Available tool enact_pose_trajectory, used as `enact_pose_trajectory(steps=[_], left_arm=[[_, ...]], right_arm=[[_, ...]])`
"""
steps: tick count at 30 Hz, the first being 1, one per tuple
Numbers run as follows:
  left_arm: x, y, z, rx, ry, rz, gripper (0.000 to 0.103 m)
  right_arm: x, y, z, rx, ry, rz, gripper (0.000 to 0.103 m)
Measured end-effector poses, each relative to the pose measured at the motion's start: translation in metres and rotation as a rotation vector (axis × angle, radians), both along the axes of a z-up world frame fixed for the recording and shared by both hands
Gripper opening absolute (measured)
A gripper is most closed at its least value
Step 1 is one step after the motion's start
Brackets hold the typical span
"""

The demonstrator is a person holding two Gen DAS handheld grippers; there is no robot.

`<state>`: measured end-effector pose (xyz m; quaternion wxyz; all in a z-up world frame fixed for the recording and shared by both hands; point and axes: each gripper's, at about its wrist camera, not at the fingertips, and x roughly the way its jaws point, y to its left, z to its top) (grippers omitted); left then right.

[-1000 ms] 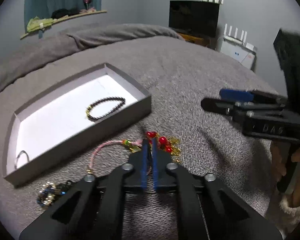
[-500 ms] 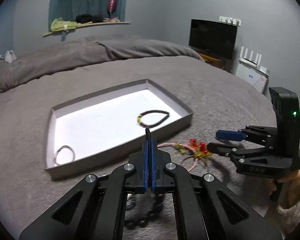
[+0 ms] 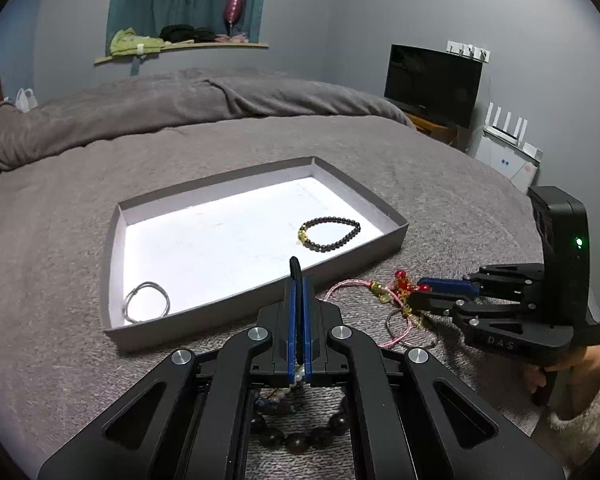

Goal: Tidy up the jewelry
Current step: 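Grasp the black hair tie with the left tool while the right tool grasps the red-bead charm, then carry the hair tie and red-bead charm into the tray and open both tools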

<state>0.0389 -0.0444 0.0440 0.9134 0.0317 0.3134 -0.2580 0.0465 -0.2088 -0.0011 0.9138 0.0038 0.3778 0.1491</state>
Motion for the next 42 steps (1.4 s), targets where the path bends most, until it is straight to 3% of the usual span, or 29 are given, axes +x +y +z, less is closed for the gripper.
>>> enact_pose_trajectory(steps=[10,16,25,28,34,42], left_arm=[[-0.002,0.012,0.01,-0.016,-0.029,0.023,0.004],[0.0,0.019,0.02,-0.023,-0.047,0.034,0.004],[0.038,0.042,0.048,0.005,-0.06,0.076,0.004],[0.066,0.048,0.047,0.054,-0.03,0.084,0.004],[0.127,0.061,0.028,0.057,0.083,0.107,0.004],[0.189,0.061,-0.007,0.112,0.226,0.154,0.004]], right_arm=[[-0.021,-0.012,0.033,0.086,-0.149,-0.035,0.011],[-0.021,-0.025,0.042,0.123,-0.173,-0.071,0.011],[0.02,-0.006,0.08,0.093,-0.215,-0.047,0.011],[0.05,0.002,0.084,0.08,-0.18,-0.032,0.011],[0.118,0.018,0.08,0.011,-0.109,-0.055,0.011],[0.193,0.03,0.043,-0.108,0.047,-0.138,0.011]])
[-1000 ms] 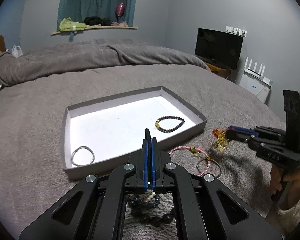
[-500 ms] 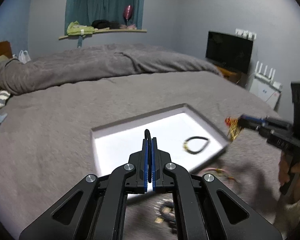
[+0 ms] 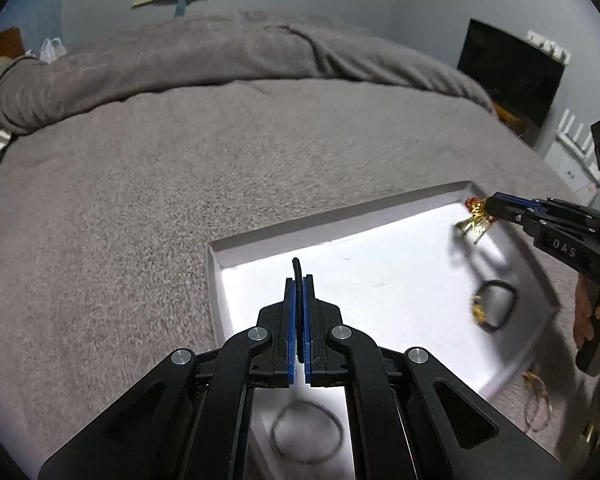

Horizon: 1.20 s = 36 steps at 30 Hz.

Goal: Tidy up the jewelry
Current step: 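Carry the hair tie and red-bead charm into the tray and open both tools, then withdraw both tools from the tray toward the remaining bracelets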

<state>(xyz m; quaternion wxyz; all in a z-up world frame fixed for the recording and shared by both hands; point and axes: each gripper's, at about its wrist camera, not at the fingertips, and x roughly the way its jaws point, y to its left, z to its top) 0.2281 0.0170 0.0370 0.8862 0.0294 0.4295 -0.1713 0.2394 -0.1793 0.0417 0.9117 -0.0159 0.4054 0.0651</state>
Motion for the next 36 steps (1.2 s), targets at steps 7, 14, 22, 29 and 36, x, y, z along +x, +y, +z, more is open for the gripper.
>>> enact_pose_trajectory(steps=[7,14,22,29,36], left_arm=[[0.022,-0.004,-0.014,0.068,0.049,0.018,0.004],[0.018,-0.014,-0.02,0.103,0.043,-0.012,0.02],[0.005,-0.01,-0.007,0.066,-0.005,0.015,0.046],[-0.029,-0.001,0.021,0.0,-0.105,0.07,0.086],[-0.08,0.015,0.04,-0.019,-0.229,0.173,0.094]], right_arm=[[0.018,-0.001,-0.016,-0.032,0.081,-0.044,0.011],[0.013,-0.004,-0.016,-0.007,0.065,-0.046,0.013],[-0.004,-0.012,0.007,0.053,-0.01,-0.049,0.062],[-0.051,-0.027,0.036,0.097,-0.138,-0.062,0.098],[-0.1,-0.046,0.046,0.123,-0.227,-0.112,0.098]])
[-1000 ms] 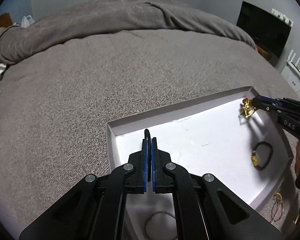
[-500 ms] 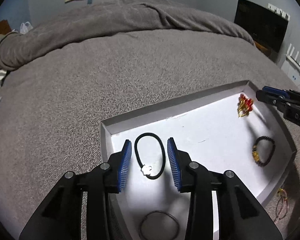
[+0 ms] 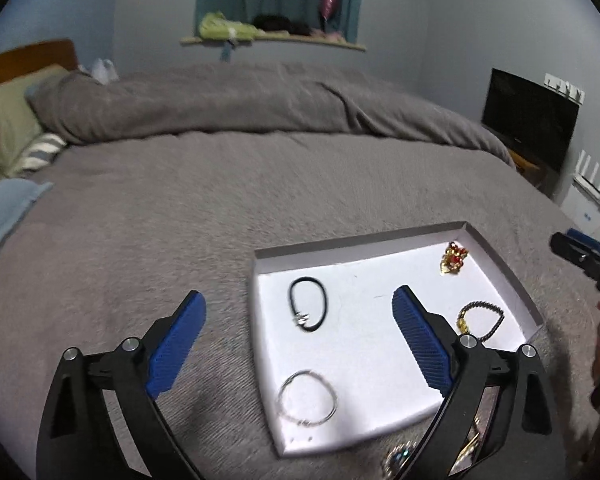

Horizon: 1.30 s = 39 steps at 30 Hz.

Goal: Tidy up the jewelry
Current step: 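Withdraw both tools from the tray toward the remaining bracelets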

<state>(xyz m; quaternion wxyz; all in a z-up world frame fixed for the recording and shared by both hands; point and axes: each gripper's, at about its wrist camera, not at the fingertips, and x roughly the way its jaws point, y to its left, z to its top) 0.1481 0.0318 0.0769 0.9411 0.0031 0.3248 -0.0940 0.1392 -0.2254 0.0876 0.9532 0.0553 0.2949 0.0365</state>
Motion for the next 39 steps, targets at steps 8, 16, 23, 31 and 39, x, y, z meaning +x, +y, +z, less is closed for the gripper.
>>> enact_pose_trajectory(steps=[8,16,23,31,39], left_arm=[[-0.056,0.007,-0.014,-0.001,-0.054,0.048,0.096],[-0.098,-0.008,-0.03,0.009,-0.059,-0.011,0.096],[-0.113,-0.023,-0.036,0.001,-0.056,-0.082,0.096],[-0.118,-0.041,-0.061,0.053,-0.013,-0.164,0.096],[-0.117,-0.053,-0.081,0.051,0.048,-0.254,0.096]], right_arm=[[-0.05,-0.024,-0.015,0.087,-0.028,-0.056,0.098],[-0.084,-0.023,-0.038,0.079,-0.023,-0.042,0.098],[-0.101,0.0,-0.056,0.007,0.009,0.059,0.098],[-0.093,0.023,-0.079,-0.077,0.064,0.14,0.098],[-0.087,0.02,-0.086,-0.056,0.096,0.15,0.098]])
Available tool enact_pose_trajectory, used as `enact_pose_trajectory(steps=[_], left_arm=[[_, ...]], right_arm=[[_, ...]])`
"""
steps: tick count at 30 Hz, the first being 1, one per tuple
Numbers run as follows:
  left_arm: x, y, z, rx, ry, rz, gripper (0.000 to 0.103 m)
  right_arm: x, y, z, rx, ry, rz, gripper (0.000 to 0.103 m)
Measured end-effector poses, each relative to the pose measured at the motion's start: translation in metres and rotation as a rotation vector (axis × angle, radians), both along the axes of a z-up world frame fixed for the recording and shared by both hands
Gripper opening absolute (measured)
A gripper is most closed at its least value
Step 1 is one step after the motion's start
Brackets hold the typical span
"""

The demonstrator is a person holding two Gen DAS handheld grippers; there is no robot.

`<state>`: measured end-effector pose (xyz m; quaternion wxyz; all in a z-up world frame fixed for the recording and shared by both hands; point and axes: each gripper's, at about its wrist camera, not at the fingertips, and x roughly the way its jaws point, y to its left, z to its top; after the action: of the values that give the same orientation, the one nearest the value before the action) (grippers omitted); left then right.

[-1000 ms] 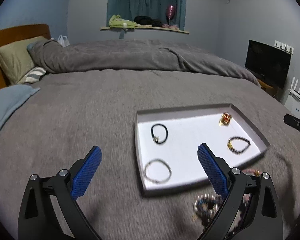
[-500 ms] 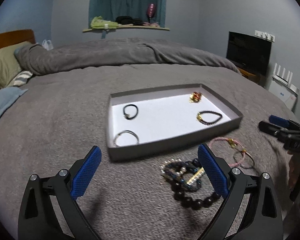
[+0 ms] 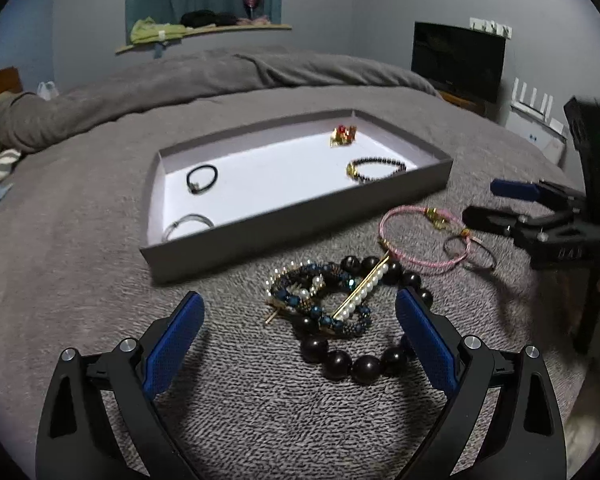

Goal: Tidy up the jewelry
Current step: 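Withdraw both tools from the tray toward the remaining bracelets, then grasp the blue-and-pearl beaded bracelet with the left tool while the right tool grasps the pink cord bracelet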

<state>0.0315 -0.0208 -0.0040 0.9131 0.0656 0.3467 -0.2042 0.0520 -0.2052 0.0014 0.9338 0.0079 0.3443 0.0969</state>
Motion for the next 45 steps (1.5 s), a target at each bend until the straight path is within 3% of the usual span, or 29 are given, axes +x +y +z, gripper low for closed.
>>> enact_pose_trajectory(steps=[7,10,13,19,29,34,36,43,45], left_arm=[[0.005,0.012,0.004,-0.08,0.031,0.009,0.091],[0.006,0.008,0.003,-0.079,0.052,-0.013,0.066],[0.007,0.009,0.003,-0.101,0.075,-0.023,0.054],[0.01,0.013,0.003,-0.149,0.1,-0.021,0.04],[0.015,0.012,0.0,-0.119,0.097,-0.006,0.019],[0.013,0.012,0.001,-0.113,0.083,-0.02,0.017],[0.012,0.01,0.002,-0.108,0.073,-0.034,0.007],[0.0,0.012,0.023,-0.142,-0.019,-0.064,0.008],[-0.001,0.012,0.025,-0.143,-0.016,-0.064,0.008]], right_arm=[[0.0,-0.005,-0.001,0.016,0.009,-0.001,0.098],[0.0,-0.004,0.0,0.017,0.008,-0.002,0.098],[-0.002,-0.003,0.001,0.01,0.001,0.003,0.098],[-0.002,0.0,0.0,-0.002,0.0,0.008,0.098],[-0.001,0.003,0.0,-0.008,-0.002,0.015,0.098],[-0.002,0.005,0.0,-0.02,-0.008,0.022,0.098],[-0.003,0.008,0.0,-0.032,-0.011,0.025,0.098],[-0.006,0.015,0.0,-0.061,-0.023,0.051,0.084],[-0.005,0.015,-0.001,-0.064,-0.019,0.052,0.084]])
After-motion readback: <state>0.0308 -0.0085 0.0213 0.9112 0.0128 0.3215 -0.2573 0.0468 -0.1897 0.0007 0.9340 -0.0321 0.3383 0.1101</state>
